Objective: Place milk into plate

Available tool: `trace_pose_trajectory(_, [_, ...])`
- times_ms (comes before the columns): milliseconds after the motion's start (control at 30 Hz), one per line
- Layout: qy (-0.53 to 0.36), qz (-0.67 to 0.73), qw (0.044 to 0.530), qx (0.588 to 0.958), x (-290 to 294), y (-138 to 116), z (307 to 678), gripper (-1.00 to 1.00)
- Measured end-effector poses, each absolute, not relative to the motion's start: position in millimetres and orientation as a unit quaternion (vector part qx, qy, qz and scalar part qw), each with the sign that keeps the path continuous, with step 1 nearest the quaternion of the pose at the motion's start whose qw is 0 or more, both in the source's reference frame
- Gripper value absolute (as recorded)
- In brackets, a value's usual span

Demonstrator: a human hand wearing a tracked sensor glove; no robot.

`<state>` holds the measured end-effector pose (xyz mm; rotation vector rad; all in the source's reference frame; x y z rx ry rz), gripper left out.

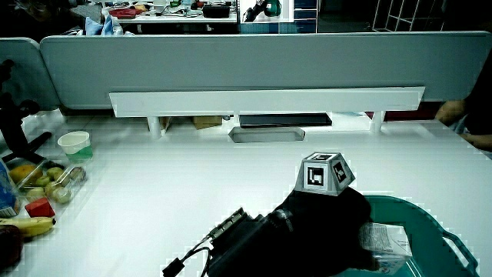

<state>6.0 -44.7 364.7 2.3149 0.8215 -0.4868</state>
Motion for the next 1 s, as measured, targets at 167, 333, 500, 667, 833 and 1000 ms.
trace_pose_trajectory(167, [0.314, -0.190, 0.337, 0.867, 14.6, -43.9, 385.1, 0.00])
trace_pose_trajectory(333, [0.305, -0.179, 0.351, 0.867, 19.6, -44.5, 390.5, 0.00])
trace_pose_trajectory(500, [0.299, -0.181, 0.363, 0.864, 21.0, -45.6, 404.2, 0.00])
trace_pose_trajectory(667, [0.295, -0.185, 0.375, 0.859, 21.2, -45.9, 411.5, 0.00])
trace_pose_trajectory(833, [0.291, -0.186, 0.382, 0.857, 21.9, -46.5, 414.5, 0.00])
trace_pose_trajectory(1000, [0.288, -0.184, 0.391, 0.855, 20.2, -47.0, 418.2, -0.16])
